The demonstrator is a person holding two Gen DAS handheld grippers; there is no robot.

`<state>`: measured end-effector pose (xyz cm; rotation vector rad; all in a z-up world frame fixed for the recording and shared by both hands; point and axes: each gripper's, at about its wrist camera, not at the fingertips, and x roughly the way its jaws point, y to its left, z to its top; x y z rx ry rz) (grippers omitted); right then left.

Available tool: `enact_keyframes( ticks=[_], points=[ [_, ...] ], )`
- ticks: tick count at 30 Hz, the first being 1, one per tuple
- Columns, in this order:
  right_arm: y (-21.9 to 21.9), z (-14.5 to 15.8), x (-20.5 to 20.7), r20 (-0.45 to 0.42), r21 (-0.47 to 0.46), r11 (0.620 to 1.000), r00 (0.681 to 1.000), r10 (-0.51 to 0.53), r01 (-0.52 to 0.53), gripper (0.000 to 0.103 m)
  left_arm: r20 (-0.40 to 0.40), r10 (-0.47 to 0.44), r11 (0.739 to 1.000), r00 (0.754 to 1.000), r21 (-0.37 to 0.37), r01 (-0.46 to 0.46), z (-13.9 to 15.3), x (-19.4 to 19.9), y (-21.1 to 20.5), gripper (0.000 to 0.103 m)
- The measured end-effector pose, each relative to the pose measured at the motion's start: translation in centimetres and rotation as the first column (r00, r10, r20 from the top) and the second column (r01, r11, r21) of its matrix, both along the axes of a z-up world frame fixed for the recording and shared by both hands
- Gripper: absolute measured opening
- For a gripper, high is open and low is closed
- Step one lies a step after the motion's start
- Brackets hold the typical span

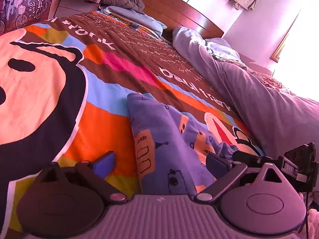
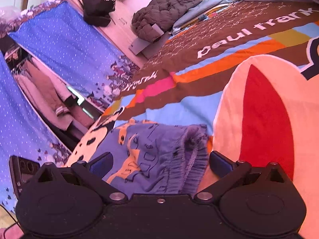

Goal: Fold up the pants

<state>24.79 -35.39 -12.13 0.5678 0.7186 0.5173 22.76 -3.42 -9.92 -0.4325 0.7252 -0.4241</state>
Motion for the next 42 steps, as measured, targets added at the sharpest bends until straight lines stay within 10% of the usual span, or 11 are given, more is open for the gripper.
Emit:
enact_keyframes(
  ticks=[12, 23, 29, 36, 42],
  points=[
    [2.6, 0.3, -0.2, 0.019, -0.175, 0.985, 1.0, 0.005, -0.001, 0.102, -0.003, 0.016, 1.0, 1.0, 0.015, -0.016, 0.2, -0.1, 0.0, 0.092],
    [4.9, 0.6, -0.2, 0.03, -0.32, 0.947, 0.999, 0.016, -0.005, 0.102, -0.006, 0.051, 0.999, 0.999, -0.01, -0.051, 0.0, 0.0, 0.7, 0.065],
    [2.0, -0.1, -0.2, 0.011, -0.106, 0.994, 0.999, -0.036, 0.037, 0.102, 0.001, 0.044, 0.999, 0.999, -0.018, -0.044, 0.1, -0.1, 0.7, 0.058],
    [0.8, -0.2, -0.3, -0.004, -0.036, 0.996, 0.997, -0.081, 0.081, 0.089, 0.003, 0.033, 0.999, 0.999, -0.017, -0.033, 0.1, -0.1, 0.6, 0.051],
    [1.2, -0.1, -0.5, -0.007, -0.105, 0.986, 0.991, -0.134, 0.132, 0.058, -0.01, 0.033, 0.999, 0.999, -0.011, -0.033, 0.1, 0.0, 0.5, 0.05]
  ],
)
